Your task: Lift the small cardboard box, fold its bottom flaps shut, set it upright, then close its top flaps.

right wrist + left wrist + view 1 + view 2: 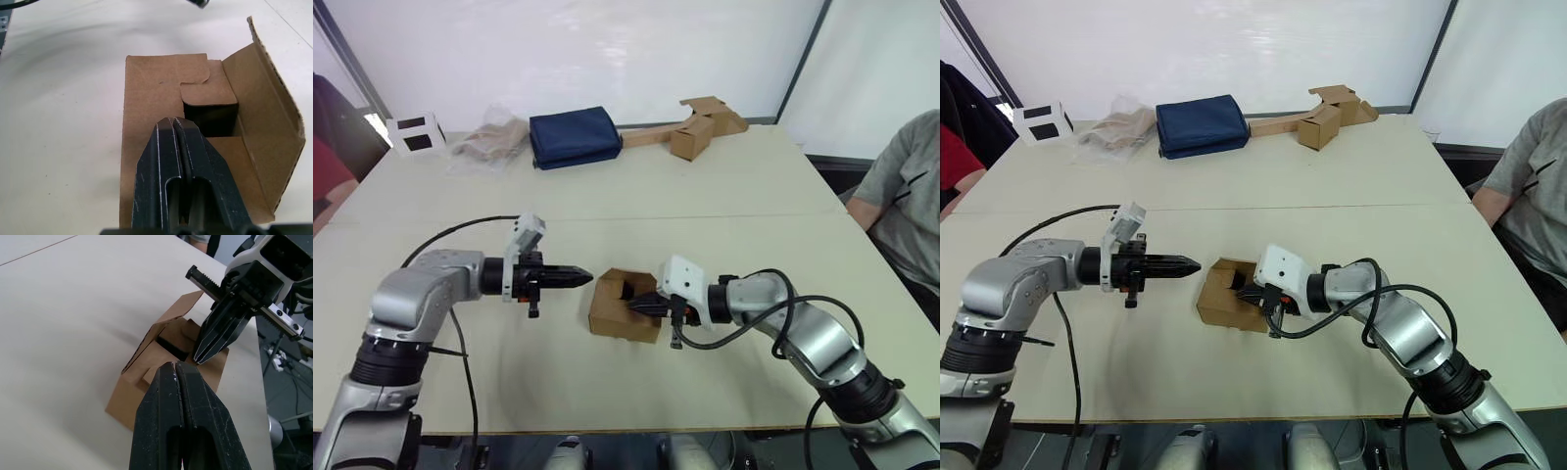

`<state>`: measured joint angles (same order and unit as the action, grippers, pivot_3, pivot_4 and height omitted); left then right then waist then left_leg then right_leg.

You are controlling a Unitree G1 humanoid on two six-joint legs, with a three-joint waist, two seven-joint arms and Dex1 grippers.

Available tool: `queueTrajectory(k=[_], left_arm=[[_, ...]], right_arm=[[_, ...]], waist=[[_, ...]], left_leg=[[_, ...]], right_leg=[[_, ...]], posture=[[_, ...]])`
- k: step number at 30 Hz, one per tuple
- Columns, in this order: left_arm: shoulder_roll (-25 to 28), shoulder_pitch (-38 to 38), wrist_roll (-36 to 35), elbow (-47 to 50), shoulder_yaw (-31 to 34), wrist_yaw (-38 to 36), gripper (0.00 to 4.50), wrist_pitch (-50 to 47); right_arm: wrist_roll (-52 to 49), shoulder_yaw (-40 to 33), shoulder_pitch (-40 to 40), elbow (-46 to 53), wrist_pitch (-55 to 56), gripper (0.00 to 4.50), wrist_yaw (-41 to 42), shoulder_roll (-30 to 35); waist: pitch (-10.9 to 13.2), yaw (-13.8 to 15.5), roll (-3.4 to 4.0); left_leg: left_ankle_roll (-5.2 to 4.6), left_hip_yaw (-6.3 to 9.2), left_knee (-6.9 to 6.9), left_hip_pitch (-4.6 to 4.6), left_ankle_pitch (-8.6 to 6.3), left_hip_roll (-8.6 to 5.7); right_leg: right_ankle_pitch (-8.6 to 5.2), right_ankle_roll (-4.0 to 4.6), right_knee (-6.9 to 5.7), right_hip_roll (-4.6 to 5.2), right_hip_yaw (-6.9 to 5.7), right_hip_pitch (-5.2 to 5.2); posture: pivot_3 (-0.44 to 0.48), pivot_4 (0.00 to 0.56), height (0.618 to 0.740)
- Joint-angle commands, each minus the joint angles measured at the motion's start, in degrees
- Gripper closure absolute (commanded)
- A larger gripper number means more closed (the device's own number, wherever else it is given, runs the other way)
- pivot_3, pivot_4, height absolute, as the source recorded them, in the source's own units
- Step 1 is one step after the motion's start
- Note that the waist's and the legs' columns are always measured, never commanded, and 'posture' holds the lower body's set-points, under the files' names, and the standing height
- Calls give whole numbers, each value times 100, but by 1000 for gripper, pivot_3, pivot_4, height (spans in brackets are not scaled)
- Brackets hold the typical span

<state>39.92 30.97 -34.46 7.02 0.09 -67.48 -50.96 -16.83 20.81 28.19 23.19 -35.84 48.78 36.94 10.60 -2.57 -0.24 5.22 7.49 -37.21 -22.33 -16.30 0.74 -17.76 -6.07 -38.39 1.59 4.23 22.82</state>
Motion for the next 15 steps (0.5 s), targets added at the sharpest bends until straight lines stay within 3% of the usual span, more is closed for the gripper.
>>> queueTrajectory(k=[1, 11, 15], left_arm=[[131, -239, 152, 186, -382, -126, 4492, 242], [13, -374, 408, -153, -637, 46, 4492, 698], [-25, -355, 364, -193, -640, 63, 4492, 726]], right_arm=[[68, -95, 36, 30, 64, 4500, 13, -61], [9, -241, 29, 190, -45, 4500, -5, -93], [-1332, -1394, 281, 383, -630, 4500, -82, -516]], waist=[[0, -1, 0], [0, 12, 1], [0, 7, 1]], left_leg=[[0, 0, 0, 0, 0, 0], [0, 0, 0, 0, 0, -1], [0, 0, 0, 0, 0, -1]], right_leg=[[0, 0, 1, 0, 0, 0], [0, 0, 2, 1, 0, -3], [0, 0, 1, 1, 0, -3]], posture=[[0, 150, 740], [0, 150, 740], [0, 150, 740]])
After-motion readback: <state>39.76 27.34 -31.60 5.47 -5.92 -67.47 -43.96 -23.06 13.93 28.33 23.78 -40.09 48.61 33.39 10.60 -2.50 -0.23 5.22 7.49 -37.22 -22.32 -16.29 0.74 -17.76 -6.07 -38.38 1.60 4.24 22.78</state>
